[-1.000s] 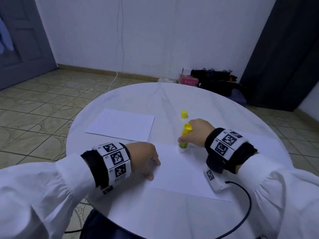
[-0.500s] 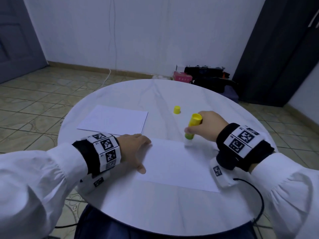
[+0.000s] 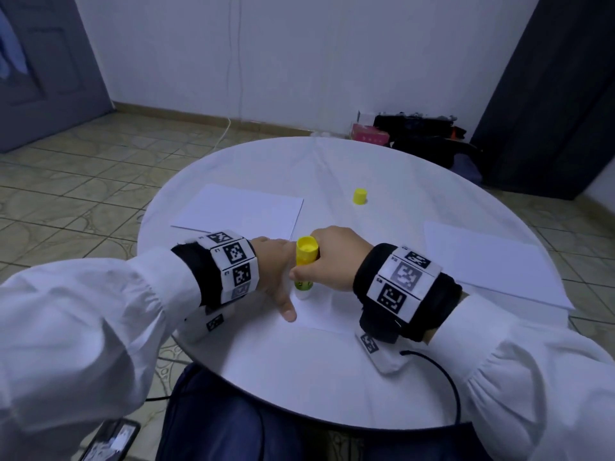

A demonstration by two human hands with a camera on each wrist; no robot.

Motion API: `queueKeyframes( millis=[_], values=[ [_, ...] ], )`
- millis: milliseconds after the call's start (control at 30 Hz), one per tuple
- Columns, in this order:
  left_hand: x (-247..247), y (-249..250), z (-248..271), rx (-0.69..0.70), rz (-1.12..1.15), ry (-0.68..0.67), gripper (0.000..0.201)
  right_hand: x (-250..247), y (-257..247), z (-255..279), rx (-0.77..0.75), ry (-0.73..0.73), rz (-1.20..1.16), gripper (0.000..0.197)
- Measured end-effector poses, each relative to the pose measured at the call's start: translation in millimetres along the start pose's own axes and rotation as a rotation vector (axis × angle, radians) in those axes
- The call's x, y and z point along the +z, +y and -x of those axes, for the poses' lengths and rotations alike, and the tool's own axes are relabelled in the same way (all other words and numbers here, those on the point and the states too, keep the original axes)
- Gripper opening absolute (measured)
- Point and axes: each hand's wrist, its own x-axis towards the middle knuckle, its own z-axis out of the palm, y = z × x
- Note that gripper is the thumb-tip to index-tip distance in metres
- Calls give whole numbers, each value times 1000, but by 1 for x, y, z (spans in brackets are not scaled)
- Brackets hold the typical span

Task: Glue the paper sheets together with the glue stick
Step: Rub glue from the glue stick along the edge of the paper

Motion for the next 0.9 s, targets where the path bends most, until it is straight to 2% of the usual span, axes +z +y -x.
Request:
queueKeyframes(
  millis=[67, 100, 200, 267, 433, 633, 767, 833, 900],
  values=[
    [-1, 1, 0, 7, -19, -15, 79, 0, -4, 9, -28, -21, 7, 33],
    [-1, 1, -1, -3, -19, -15, 83, 0, -4, 14, -36, -26, 0, 33],
    [4, -3, -8, -42, -10, 14, 121, -2, 1, 29, -38, -35, -2, 33],
    [6, -4, -12, -71, -32, 7, 134, -6, 10, 40, -22, -36, 11, 32],
    [-1, 7, -9, -87, -169, -34, 124, -22, 44, 70, 88, -8, 13, 28],
    [-3, 9, -18, -31, -244, -77, 117, -40, 86, 103, 203, -7, 28, 26],
    [-8, 19, -12, 7, -304, -97, 103, -52, 115, 86, 289, 105, -31, 30],
    [-10, 22, -10, 3, -312, -102, 102, -55, 125, 67, 358, 197, -27, 36],
    [-10, 22, -10, -1, -320, -107, 102, -55, 131, 52, 420, 224, -2, 41]
  ],
)
